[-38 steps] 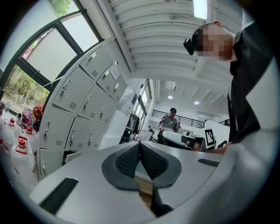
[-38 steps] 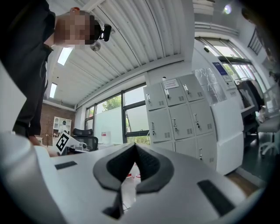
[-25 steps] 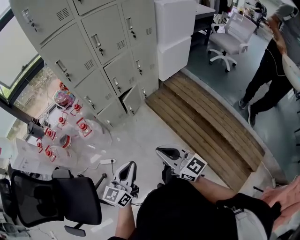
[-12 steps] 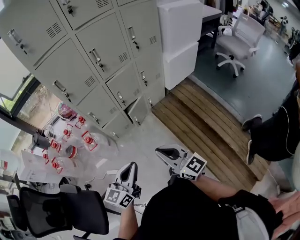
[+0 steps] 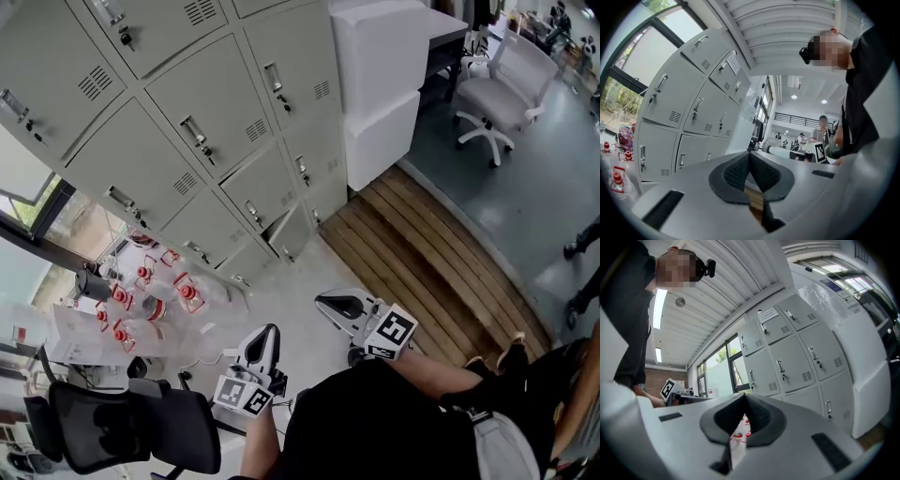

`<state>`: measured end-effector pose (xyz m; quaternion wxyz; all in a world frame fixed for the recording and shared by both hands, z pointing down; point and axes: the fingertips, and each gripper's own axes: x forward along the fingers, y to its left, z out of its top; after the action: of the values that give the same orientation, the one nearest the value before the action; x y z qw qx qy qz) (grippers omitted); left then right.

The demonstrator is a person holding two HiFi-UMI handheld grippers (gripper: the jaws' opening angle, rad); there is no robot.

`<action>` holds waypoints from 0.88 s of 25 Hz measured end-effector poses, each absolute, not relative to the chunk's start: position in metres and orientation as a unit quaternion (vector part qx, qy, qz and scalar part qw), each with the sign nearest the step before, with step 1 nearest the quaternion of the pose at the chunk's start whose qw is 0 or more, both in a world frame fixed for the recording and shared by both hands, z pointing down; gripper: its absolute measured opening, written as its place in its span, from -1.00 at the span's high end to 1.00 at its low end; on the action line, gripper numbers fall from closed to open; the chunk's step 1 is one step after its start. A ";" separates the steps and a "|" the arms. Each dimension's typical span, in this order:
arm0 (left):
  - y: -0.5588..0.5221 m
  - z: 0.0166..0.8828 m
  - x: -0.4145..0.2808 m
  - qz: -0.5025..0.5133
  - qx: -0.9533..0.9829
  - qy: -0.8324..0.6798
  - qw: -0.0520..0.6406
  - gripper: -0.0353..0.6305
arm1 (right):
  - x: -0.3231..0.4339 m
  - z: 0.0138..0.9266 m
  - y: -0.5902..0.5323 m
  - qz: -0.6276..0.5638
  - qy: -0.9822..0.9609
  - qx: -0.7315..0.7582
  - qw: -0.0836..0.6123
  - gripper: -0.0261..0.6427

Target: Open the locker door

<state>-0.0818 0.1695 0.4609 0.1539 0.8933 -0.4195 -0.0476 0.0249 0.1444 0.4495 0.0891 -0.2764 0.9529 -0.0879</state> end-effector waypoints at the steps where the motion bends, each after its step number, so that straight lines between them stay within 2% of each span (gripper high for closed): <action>1: 0.163 0.461 -0.081 -0.048 0.892 -0.423 0.155 0.85 | 0.026 0.452 0.137 -0.091 0.954 -0.273 0.088 0.90; 8: 0.127 0.462 -0.089 -0.047 0.883 -0.442 0.153 0.85 | 0.017 0.464 0.088 -0.105 0.957 -0.256 0.088 0.90; 22: 0.020 0.476 -0.152 -0.073 0.886 -0.427 0.163 0.85 | -0.034 0.482 -0.003 -0.117 0.950 -0.284 0.059 0.90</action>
<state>-0.1518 0.0197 0.4762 0.1632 0.8865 -0.4269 -0.0730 -0.0340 -0.0026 0.4818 0.0593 -0.2845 0.9497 -0.1167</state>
